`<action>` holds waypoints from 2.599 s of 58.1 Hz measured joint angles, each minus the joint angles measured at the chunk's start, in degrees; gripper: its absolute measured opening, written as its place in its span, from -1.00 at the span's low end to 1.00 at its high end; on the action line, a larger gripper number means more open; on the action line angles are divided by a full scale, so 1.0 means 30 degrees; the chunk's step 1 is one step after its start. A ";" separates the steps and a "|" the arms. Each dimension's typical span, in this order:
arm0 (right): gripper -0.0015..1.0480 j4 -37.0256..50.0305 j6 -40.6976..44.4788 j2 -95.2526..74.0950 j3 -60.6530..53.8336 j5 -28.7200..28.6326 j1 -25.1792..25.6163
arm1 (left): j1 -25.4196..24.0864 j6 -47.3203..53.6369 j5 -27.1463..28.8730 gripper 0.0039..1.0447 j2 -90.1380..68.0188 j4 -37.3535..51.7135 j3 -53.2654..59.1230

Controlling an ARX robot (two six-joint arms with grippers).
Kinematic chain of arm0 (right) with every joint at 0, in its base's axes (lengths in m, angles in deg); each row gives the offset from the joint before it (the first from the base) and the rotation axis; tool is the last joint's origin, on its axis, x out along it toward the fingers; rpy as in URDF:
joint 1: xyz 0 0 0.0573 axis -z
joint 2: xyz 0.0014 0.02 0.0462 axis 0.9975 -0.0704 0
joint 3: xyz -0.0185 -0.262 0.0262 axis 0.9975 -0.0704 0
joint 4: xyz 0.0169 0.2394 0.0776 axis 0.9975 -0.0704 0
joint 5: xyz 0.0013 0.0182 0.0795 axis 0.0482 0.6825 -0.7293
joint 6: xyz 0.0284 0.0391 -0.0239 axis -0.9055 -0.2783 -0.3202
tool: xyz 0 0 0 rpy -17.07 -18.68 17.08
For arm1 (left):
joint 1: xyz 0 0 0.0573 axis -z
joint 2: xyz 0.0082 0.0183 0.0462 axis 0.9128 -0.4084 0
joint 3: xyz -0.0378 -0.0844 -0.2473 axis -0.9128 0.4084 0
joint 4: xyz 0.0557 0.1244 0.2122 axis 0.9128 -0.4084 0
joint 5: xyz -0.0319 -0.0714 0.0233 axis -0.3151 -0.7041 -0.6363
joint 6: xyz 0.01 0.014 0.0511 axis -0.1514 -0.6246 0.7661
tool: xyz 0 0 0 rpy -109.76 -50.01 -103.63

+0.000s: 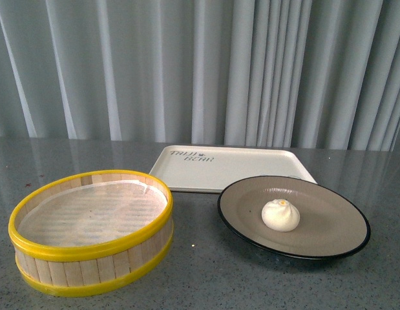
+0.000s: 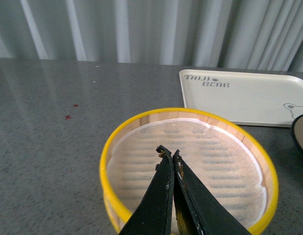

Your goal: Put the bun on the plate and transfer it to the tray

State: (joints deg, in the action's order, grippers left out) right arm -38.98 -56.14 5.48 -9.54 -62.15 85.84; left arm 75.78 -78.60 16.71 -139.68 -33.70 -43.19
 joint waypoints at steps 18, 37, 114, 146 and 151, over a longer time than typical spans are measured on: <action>0.84 0.0000 0.0000 0.0000 0.0000 0.0000 0.0000 | -0.1341 0.0000 -0.1413 -0.93 0.4138 -0.1115 0.3009; 0.84 0.0000 0.0000 0.0000 0.0000 0.0007 0.0000 | -0.3264 0.0000 -0.3213 -0.93 0.7366 -0.2135 0.5049; 0.84 0.0000 0.0000 0.0000 0.0000 0.0015 0.0000 | -0.3264 0.0007 -0.3330 -0.93 2.0021 -1.3996 0.5238; 0.84 0.0000 0.0000 0.0000 0.0000 0.0007 0.0000 | -0.3264 0.0007 -0.3330 -0.49 2.3314 -1.7420 0.5231; 0.84 0.0000 0.0000 0.0000 0.0000 0.0007 0.0000 | -0.3264 0.0007 -0.3330 -0.22 2.3314 -1.7420 0.5231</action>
State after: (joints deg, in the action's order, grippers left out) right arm -38.98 -56.14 5.48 -9.54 -62.13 85.84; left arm 65.99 -78.58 6.72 -69.73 -85.96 -27.49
